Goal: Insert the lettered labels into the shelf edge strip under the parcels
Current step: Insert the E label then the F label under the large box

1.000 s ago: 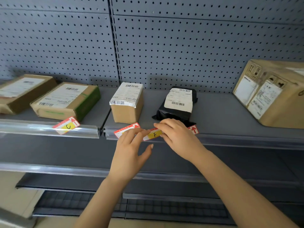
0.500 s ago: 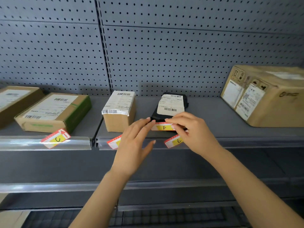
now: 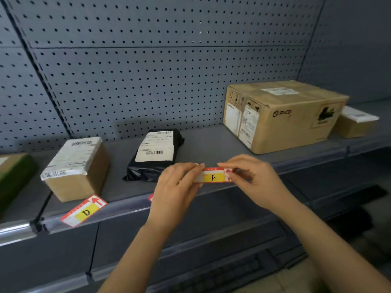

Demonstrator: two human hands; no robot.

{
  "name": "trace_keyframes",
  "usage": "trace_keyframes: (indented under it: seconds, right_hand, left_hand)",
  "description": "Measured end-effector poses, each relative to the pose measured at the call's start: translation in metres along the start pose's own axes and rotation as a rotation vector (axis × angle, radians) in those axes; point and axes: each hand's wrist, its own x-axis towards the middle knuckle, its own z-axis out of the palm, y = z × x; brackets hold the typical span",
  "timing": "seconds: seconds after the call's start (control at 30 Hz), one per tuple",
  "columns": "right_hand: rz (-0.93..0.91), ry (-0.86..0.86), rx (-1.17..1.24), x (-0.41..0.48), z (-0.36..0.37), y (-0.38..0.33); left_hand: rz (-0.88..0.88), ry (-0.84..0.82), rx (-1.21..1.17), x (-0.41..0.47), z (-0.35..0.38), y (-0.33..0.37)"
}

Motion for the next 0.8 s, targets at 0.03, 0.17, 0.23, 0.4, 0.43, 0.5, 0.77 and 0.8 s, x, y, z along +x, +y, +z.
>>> trace_keyframes:
  seconds: [0.03, 0.17, 0.23, 0.4, 0.43, 0.5, 0.77, 0.8]
  right_hand:
    - [0.004, -0.005, -0.026, -0.006, -0.01, 0.007]
    - [-0.127, -0.079, -0.381, -0.028, -0.052, 0.035]
    - [-0.198, -0.059, -0.506, -0.036, -0.075, 0.053]
    - [-0.25, -0.009, -0.597, -0.052, -0.138, 0.101]
    - [-0.244, -0.002, -0.596, -0.055, -0.15, 0.111]
    - [-0.217, 0.005, -0.588, -0.06, -0.171, 0.132]
    - [-0.086, 0.028, -0.541, -0.066, -0.218, 0.198]
    - [-0.08, 0.028, -0.537, -0.065, -0.22, 0.205]
  left_hand:
    - [0.009, -0.003, -0.011, 0.005, 0.008, 0.009]
    - [0.024, -0.016, -0.03, 0.03, 0.044, 0.048]
    - [0.025, -0.026, -0.042, 0.042, 0.065, 0.072]
    - [0.025, -0.062, -0.065, 0.07, 0.113, 0.127]
    - [0.013, -0.066, -0.056, 0.074, 0.122, 0.136]
    - [-0.015, -0.065, -0.04, 0.079, 0.137, 0.151]
    - [-0.057, -0.114, -0.008, 0.092, 0.173, 0.18]
    - [-0.062, -0.123, -0.009, 0.094, 0.177, 0.18]
